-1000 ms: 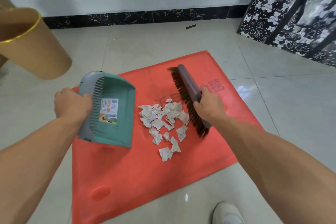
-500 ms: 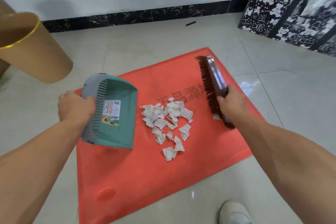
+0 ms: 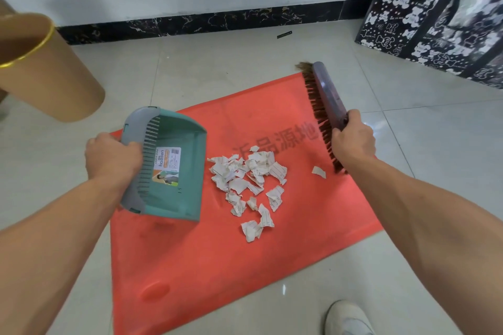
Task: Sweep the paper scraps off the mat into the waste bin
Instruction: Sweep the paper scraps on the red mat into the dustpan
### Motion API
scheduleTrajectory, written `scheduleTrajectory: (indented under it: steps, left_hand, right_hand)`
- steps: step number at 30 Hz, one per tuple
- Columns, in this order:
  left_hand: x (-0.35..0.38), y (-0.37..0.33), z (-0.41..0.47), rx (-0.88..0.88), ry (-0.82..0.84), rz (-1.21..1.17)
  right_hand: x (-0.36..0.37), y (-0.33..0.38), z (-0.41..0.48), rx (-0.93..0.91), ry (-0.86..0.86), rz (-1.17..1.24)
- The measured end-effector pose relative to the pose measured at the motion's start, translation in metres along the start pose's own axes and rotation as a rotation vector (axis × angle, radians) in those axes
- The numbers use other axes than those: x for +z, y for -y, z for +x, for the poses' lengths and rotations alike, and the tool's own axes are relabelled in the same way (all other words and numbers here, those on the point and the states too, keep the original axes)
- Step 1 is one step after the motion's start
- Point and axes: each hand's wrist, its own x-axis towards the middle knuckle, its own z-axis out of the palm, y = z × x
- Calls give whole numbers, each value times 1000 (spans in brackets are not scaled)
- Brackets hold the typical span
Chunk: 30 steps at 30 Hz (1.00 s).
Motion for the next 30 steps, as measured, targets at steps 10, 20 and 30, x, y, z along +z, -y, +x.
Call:
scheduleTrajectory:
  steps: [10,20,30]
  left_hand:
    - [3,-3,1,2,-4,32]
    - [0,-13,-5,3,-2,29]
    - [-11,-4,-10,-35,5,21]
  right_hand:
    - [14,-2,-7,-121,138,315]
    - [17,1,4,-72,8,222]
    - [44,17,-17,-125,222,235]
